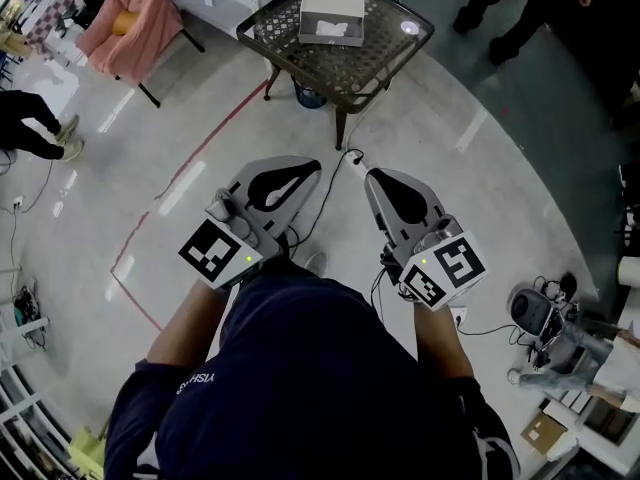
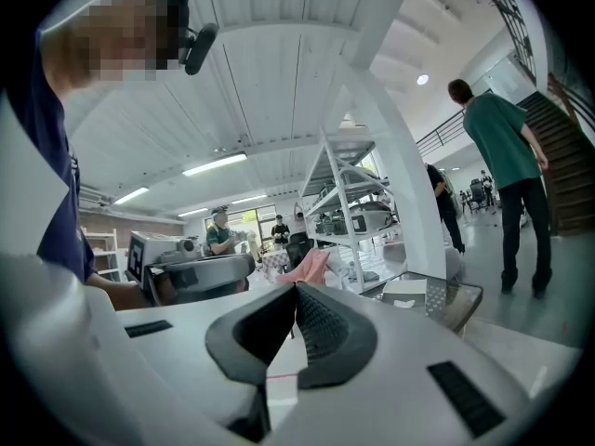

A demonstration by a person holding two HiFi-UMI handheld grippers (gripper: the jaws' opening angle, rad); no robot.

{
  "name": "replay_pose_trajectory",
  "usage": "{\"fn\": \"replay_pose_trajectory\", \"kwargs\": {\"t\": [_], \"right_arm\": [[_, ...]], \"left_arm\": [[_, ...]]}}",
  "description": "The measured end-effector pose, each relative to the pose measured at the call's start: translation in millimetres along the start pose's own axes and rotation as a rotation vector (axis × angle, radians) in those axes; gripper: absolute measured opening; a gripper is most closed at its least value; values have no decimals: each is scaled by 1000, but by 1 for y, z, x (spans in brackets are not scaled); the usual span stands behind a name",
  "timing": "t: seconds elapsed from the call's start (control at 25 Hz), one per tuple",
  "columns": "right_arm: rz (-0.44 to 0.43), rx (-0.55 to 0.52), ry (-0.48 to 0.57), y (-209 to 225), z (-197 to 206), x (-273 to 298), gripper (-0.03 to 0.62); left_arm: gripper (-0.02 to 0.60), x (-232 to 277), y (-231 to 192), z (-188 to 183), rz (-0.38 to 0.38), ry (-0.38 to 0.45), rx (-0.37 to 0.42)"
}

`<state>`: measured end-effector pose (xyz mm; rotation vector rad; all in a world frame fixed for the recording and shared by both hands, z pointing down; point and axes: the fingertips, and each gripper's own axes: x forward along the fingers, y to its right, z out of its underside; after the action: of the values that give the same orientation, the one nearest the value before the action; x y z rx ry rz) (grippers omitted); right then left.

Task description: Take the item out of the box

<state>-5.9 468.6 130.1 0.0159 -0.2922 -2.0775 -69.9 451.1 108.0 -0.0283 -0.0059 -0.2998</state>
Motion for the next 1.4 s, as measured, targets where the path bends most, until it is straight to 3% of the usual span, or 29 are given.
{"fn": "replay_pose_trajectory", "kwargs": {"t": [0.48, 1.04, 1.4], "right_arm": [[23, 14, -20, 64, -9, 56, 25], [71, 72, -87, 168, -19, 227, 25], [92, 96, -134, 212, -28, 311, 25]], "left_arm": [[6, 53, -73, 9, 33, 13, -24], [6, 123, -262, 40, 94, -56, -74], [6, 148, -350, 51, 110, -85, -96]]}}
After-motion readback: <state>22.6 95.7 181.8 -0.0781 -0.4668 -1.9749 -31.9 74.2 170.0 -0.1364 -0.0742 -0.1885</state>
